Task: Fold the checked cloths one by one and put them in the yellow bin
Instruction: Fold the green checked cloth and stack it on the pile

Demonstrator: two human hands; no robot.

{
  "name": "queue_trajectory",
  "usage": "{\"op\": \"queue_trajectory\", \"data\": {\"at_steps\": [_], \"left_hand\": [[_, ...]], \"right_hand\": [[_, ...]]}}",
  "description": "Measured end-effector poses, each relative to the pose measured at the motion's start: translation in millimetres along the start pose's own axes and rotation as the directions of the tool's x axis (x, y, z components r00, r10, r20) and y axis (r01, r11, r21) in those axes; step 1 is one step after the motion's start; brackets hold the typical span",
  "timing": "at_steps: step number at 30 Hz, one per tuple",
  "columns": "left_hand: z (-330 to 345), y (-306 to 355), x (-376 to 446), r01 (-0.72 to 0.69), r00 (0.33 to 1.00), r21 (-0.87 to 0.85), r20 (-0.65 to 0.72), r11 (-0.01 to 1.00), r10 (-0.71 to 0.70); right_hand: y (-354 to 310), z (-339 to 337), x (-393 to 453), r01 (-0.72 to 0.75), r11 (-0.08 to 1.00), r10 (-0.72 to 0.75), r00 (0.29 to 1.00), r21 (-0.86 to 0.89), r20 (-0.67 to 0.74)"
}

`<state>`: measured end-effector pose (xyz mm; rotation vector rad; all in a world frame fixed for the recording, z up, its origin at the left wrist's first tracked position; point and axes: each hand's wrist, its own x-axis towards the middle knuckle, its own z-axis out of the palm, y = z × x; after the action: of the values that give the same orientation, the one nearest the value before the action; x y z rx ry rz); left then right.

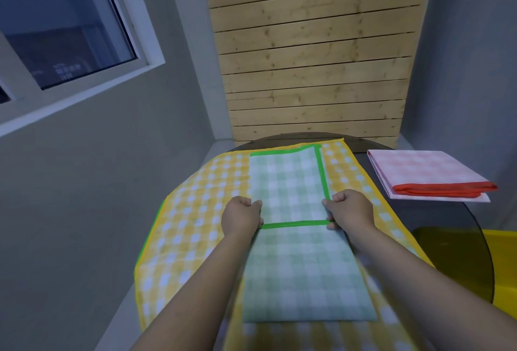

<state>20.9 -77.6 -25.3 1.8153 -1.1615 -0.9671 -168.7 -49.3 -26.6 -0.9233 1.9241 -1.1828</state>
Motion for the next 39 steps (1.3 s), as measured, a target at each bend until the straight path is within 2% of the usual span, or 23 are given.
{"op": "queue_trajectory", "data": {"at_steps": [2,4,6,8,13,16,20,23,27,30,33,37,39], "left_hand": [[-3,-3,-1,0.032,0.999,-0.176,0.043,0.984,-0.025],[-6,-6,-4,0.013,0.996,-0.264,0.089,0.965,0.011],[-11,-6,-9,-0.020,0.989,-0.342,0.128,0.939,0.068],[-18,-5,-13,-0.021,0.982,-0.386,0.164,0.922,0.091],[-32,0,-24,0.132,0.959,-0.512,0.281,0.849,0.020],[-36,-7,-27,0.122,0.948,-0.466,0.316,0.876,0.036],[-43,-15,-36,0.055,0.908,-0.433,0.397,0.900,0.136],[-46,-19,-46,-0.052,0.881,-0.310,0.434,0.949,0.190],[-47,-22,-51,-0.329,0.852,-0.030,0.422,0.944,0.310],[-44,-24,-51,-0.490,0.809,0.150,0.445,0.859,0.383],[-36,-27,-53,-0.586,0.783,0.291,0.444,0.756,0.436],[-28,-23,-61,-0.618,0.782,0.441,0.427,0.651,0.453],[-25,-19,-68,-0.597,0.800,0.601,0.405,0.531,0.442]], "right_hand": [[1,-3,-2,-0.033,0.989,0.028,0.999,0.147,0.039],[1,-7,-3,-0.080,0.948,0.051,0.993,0.307,0.102],[2,-13,-5,-0.115,0.913,0.051,0.984,0.392,0.170],[3,-20,-5,-0.117,0.912,0.027,0.973,0.392,0.229],[7,-33,-5,-0.166,0.874,-0.028,0.922,0.457,0.387],[8,-40,-10,-0.165,0.865,-0.065,0.899,0.475,0.432],[13,-48,-18,-0.027,0.915,-0.177,0.870,0.403,0.460],[16,-53,-20,0.144,0.971,-0.213,0.883,0.191,0.419],[19,-52,-26,0.302,0.951,-0.300,0.862,0.063,0.408],[22,-46,-29,0.481,0.861,-0.388,0.830,-0.162,0.401],[25,-40,-31,0.581,0.776,-0.460,0.787,-0.245,0.411],[27,-35,-33,0.607,0.731,-0.470,0.779,-0.313,0.415],[25,-34,-35,0.610,0.712,-0.460,0.780,-0.348,0.425]]}}
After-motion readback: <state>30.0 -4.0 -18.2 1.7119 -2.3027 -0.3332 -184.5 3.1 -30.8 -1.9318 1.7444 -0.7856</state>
